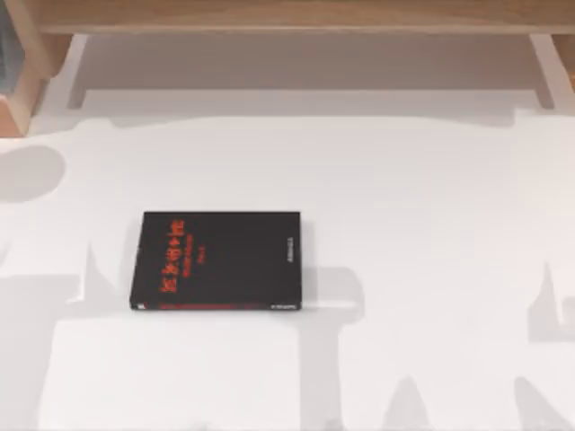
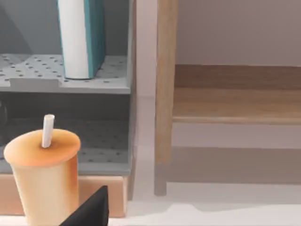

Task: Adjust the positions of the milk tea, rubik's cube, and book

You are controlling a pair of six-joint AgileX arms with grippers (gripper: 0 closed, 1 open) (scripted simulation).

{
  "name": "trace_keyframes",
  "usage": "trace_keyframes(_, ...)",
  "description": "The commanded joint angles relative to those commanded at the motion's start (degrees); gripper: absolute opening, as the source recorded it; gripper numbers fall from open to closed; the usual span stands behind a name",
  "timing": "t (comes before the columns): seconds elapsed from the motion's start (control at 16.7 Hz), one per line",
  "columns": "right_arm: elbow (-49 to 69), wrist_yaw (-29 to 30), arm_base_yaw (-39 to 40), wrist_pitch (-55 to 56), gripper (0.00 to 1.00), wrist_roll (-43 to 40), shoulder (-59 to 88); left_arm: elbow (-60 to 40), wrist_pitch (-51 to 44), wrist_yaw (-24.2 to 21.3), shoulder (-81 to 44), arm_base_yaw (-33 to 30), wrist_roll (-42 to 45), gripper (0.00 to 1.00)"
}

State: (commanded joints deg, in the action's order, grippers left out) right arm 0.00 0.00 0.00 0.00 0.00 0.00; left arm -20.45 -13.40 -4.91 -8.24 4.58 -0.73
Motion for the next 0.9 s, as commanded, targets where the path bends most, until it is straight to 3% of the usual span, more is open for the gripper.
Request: trace_keyframes(0.9, 0.0, 0.0, 0.0, 0.0, 1.0, 0.0, 0.0, -46.92, 39.46, -12.56, -89.6, 11.29, 0.83, 1.0)
